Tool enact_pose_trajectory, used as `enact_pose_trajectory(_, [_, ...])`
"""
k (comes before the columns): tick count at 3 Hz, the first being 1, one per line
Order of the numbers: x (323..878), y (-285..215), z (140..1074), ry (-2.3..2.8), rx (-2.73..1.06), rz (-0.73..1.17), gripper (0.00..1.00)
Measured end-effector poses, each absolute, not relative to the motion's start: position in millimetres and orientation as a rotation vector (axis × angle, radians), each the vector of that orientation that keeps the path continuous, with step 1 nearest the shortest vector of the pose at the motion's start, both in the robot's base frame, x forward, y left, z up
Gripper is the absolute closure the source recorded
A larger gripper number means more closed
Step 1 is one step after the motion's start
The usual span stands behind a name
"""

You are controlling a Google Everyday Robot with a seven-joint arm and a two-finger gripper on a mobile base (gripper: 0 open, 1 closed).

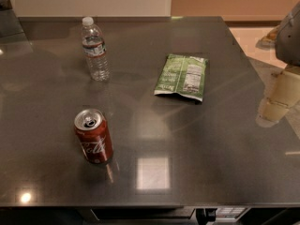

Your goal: Move coke can near green jalapeno chip bag

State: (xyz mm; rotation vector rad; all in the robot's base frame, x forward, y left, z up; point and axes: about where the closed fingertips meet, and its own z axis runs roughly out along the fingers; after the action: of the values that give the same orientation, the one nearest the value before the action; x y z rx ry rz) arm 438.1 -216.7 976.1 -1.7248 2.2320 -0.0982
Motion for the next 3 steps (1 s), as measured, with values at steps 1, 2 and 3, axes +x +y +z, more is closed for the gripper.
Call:
enact_pose_trajectory(1, [438, -217, 976, 2.232, -1.725, -0.098, 0.0])
enact_pose_trajectory(2, [440, -214, 979, 2.208, -1.714, -0.09, 0.0])
enact_pose_trajectory(3, [444, -186, 978, 2.115, -1.743, -0.036, 0.0])
